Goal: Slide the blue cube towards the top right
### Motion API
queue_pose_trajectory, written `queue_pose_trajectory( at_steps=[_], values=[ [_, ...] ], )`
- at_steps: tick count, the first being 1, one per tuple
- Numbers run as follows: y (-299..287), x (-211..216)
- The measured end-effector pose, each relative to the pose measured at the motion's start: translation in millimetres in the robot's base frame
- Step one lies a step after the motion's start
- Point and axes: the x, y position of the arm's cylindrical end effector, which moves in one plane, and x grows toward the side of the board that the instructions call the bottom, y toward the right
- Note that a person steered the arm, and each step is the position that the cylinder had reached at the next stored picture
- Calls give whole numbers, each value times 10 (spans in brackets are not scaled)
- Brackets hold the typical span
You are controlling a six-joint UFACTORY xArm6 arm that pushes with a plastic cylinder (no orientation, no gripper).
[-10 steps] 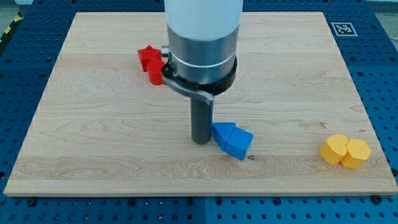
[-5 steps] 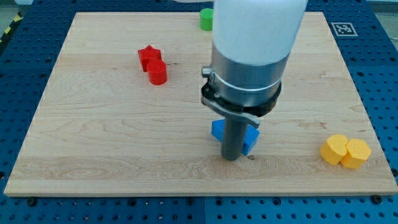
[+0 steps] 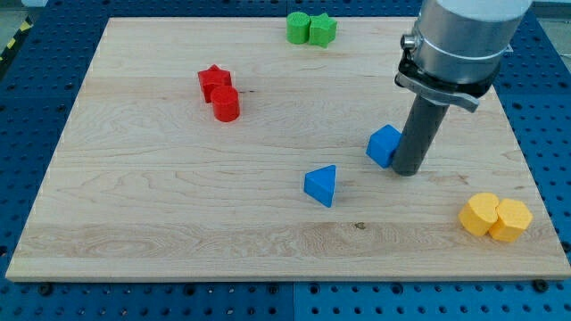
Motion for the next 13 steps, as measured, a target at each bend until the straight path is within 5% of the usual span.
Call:
queue_pose_trajectory(
  at_steps=[4,13],
  values=[
    [-713,-93],
    [929,-1918]
  ],
)
